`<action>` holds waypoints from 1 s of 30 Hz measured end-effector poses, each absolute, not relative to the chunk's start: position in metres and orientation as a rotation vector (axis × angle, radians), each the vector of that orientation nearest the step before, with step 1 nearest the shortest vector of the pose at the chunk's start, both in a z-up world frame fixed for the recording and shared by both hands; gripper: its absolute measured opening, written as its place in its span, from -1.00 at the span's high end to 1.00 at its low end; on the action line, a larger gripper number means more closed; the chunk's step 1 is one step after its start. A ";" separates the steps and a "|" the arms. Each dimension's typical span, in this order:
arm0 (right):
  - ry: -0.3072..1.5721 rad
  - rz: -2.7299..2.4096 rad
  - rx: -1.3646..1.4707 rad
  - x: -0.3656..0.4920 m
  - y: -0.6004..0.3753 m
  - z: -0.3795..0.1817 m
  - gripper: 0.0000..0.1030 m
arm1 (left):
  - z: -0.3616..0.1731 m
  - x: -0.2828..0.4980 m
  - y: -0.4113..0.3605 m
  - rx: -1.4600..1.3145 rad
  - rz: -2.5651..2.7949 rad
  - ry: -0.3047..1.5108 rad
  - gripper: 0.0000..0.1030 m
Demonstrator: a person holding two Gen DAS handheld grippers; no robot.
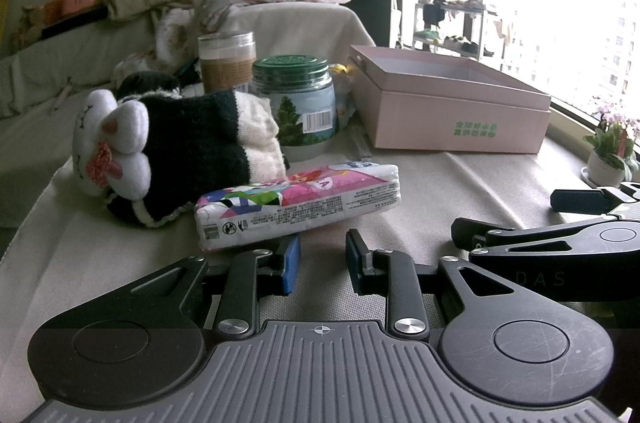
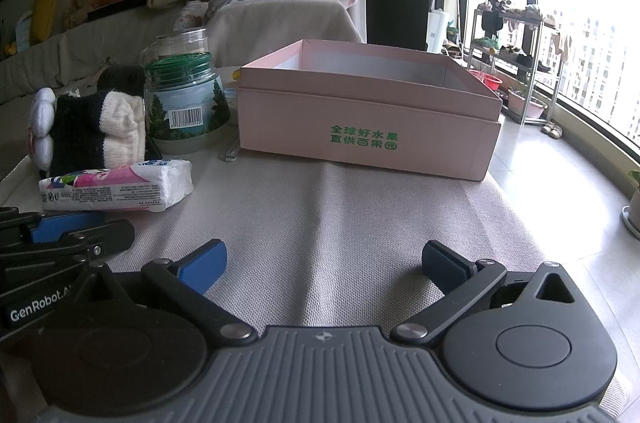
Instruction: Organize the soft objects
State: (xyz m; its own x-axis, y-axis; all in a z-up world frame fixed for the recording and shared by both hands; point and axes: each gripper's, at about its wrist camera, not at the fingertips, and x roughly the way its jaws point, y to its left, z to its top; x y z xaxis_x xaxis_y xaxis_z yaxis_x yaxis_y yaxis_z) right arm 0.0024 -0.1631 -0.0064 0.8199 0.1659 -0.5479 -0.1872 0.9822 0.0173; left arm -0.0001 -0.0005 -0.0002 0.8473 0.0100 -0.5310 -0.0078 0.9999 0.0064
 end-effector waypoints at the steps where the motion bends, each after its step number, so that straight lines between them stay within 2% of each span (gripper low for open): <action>1: 0.580 0.188 -0.038 0.002 -0.163 -0.006 -1.00 | 0.000 0.000 0.000 0.004 0.009 0.560 0.44; 18: 0.602 0.189 -0.039 0.004 -0.164 -0.003 -1.00 | 0.000 0.000 0.000 0.006 0.008 0.559 0.45; 30: 0.769 0.281 -0.096 0.026 -0.166 0.012 -1.00 | 0.011 -0.002 0.012 -0.001 -0.112 0.608 0.48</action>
State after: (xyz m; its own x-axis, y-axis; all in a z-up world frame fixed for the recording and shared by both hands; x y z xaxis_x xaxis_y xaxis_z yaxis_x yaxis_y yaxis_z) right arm 0.0265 -0.1657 0.0119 0.6831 0.2156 -0.6978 -0.2852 0.9583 0.0169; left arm -0.0022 0.0123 0.0113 0.8151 -0.1053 -0.5696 0.1050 0.9939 -0.0336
